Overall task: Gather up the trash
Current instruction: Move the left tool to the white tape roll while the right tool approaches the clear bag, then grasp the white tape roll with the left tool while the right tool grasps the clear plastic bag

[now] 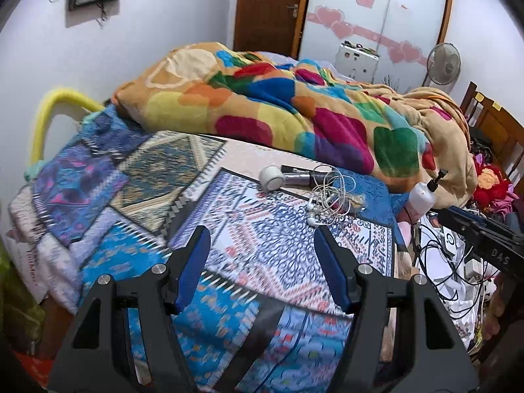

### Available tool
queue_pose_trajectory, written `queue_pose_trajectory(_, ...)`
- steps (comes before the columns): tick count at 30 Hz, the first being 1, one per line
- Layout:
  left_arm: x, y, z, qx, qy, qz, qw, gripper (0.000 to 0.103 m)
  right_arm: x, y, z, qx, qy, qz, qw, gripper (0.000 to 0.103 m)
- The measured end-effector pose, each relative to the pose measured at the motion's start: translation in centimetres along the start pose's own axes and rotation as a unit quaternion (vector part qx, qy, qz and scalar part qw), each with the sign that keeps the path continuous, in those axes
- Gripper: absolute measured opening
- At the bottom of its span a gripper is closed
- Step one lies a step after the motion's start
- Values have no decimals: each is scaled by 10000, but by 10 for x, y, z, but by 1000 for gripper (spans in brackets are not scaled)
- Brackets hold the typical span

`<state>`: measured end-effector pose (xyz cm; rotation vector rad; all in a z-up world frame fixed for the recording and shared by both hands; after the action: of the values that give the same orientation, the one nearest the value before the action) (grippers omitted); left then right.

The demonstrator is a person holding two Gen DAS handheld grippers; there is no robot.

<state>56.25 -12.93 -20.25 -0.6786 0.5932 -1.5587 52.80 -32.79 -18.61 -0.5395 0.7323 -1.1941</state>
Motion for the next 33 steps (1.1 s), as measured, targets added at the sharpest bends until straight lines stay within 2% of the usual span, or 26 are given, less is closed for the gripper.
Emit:
queue_pose_trajectory(7,15,60,13,-85,323,-38,9994,65,18,54,13,-240,159,-40,9996,30)
queue_pose_trajectory(14,9,111,25,-133,138,-265,9995,65,19,104,21,-503,117,123,9986,30)
queue_pose_trajectory(17,3,131,28,-124,171,-157,9997,65,19,118,20,-493,80,-14,9988,41)
queue_pose_trajectory(21,1,153,31,-243,79,-252,9994,65,27,137,18,-672,431,176,9967,42)
queue_pose_trajectory(25,5,165,37,-288,21,-285,9992,65,32,144,16,-722,669,335,9946,42)
queue_pose_trajectory(33,5,189,44,-328,-42,-99,9994,65,20,142,11,-699,139,202,9972,42)
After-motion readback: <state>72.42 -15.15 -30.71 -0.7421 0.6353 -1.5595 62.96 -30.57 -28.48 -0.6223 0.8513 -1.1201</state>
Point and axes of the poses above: each gripper's, at about its wrist camera, not at the fingertips, and y roughly the way its jaws point, x to its right, z to its top, the point moved 8 cm from there along y, roughly the way its jaws point, and after that the axes turned 3 degrees about y, right-handed, at the moved point
